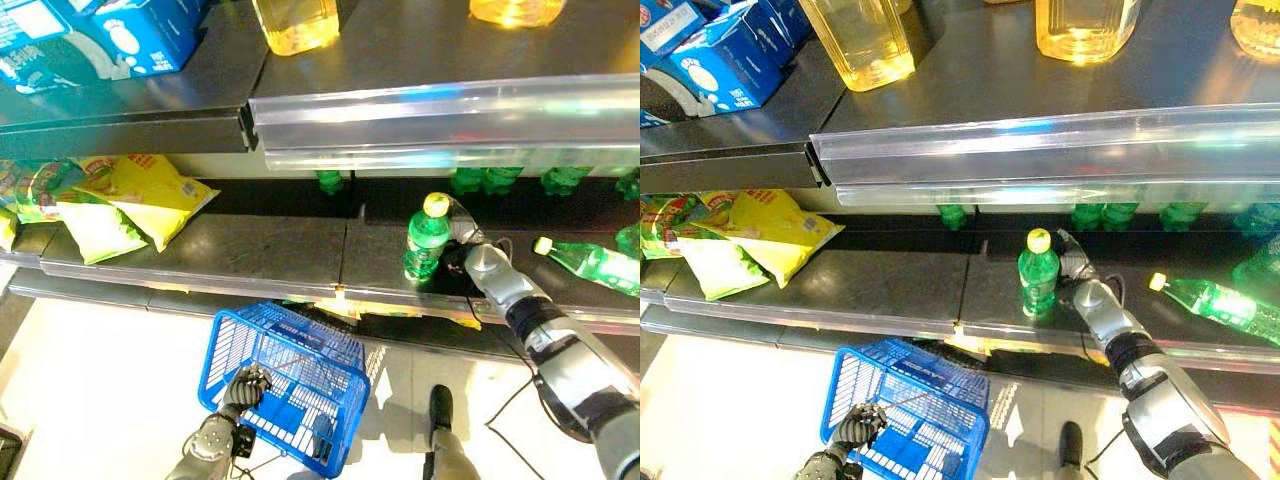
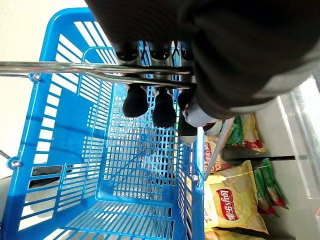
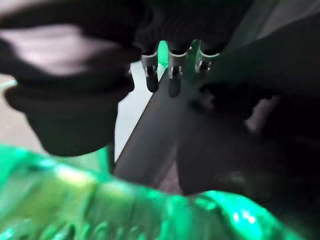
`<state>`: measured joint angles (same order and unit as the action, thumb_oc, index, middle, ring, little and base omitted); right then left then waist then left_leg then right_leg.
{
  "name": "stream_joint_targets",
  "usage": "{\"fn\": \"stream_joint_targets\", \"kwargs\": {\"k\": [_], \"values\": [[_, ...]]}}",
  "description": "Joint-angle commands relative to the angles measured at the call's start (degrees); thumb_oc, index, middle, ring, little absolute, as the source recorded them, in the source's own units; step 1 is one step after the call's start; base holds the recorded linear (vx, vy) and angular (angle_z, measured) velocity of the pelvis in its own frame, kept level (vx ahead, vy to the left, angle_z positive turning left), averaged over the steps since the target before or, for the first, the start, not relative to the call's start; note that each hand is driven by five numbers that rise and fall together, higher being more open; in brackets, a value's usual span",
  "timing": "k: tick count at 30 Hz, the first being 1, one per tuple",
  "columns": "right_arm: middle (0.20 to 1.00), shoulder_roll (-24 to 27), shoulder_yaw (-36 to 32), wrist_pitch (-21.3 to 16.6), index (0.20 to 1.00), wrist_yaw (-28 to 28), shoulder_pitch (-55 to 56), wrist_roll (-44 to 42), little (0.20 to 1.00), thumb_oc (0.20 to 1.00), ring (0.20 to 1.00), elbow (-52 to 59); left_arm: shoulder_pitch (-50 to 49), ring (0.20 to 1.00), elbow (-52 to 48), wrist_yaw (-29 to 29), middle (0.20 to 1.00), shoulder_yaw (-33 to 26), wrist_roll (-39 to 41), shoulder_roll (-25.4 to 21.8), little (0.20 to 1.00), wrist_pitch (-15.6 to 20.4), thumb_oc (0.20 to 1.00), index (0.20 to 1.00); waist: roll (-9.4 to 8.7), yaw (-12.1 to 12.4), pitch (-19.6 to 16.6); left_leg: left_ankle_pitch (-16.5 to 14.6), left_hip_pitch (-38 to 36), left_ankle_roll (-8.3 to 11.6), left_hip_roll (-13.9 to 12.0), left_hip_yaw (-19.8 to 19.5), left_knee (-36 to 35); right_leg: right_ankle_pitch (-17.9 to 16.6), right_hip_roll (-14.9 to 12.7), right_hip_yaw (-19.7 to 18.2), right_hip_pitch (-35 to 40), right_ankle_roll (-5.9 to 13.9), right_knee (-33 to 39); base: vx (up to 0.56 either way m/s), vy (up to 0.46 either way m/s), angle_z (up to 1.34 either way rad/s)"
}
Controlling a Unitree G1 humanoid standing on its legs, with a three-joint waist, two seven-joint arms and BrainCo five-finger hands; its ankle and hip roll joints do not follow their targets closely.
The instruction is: Pick up the snacks into the basket
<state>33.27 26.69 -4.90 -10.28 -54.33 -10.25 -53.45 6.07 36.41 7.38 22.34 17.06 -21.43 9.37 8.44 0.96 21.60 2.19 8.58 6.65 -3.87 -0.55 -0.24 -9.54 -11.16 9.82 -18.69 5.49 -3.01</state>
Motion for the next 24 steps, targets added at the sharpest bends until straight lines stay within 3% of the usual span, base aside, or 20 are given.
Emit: {"fn": "stream_joint_targets", "kwargs": {"k": [1, 8, 24], "values": [[1.0, 3.1, 1.0, -1.2, 1.0, -1.2, -2.0, 2.1, 1.0, 1.0, 1.0, -2.2, -0.9, 0.2, -4.8, 1.2, 0.2, -0.3, 0.1, -5.1, 0.2, 3.2, 0.2, 0.2, -3.11, 2.1, -1.3, -0.3, 4.0, 0.6, 0.5, -2.0, 2.6, 10.4, -1.6, -4.2, -2.6, 4.83, -11.4, 0.0, 0.0, 0.0], [1.0, 6.2, -1.4, -0.4, 1.0, -2.8, -3.8, 2.1, 1.0, 1.0, 1.0, -9.2, -0.9, 0.2, -4.9, 1.2, 0.2, 0.4, 0.5, -4.6, 0.2, 3.0, 0.2, 0.2, -2.29, 1.4, -1.3, 0.2, 3.7, 0.79, 0.4, -1.5, 1.9, 10.3, -1.4, -4.6, -2.9, 5.03, -11.2, -0.01, 0.009, -0.01], [1.0, 9.1, -1.3, -0.7, 1.0, -2.0, 2.2, 5.9, 1.0, 1.0, 1.0, -5.5, -0.7, 0.2, -5.0, 1.3, 0.2, 0.2, -0.4, -3.6, 0.2, 2.6, 0.2, 0.2, -2.07, -0.3, -1.0, -0.1, 3.6, 0.6, 0.4, -0.9, 2.2, 10.2, -1.1, -5.4, -3.3, 5.2, -11.3, 0.0, 0.004, -0.03]]}}
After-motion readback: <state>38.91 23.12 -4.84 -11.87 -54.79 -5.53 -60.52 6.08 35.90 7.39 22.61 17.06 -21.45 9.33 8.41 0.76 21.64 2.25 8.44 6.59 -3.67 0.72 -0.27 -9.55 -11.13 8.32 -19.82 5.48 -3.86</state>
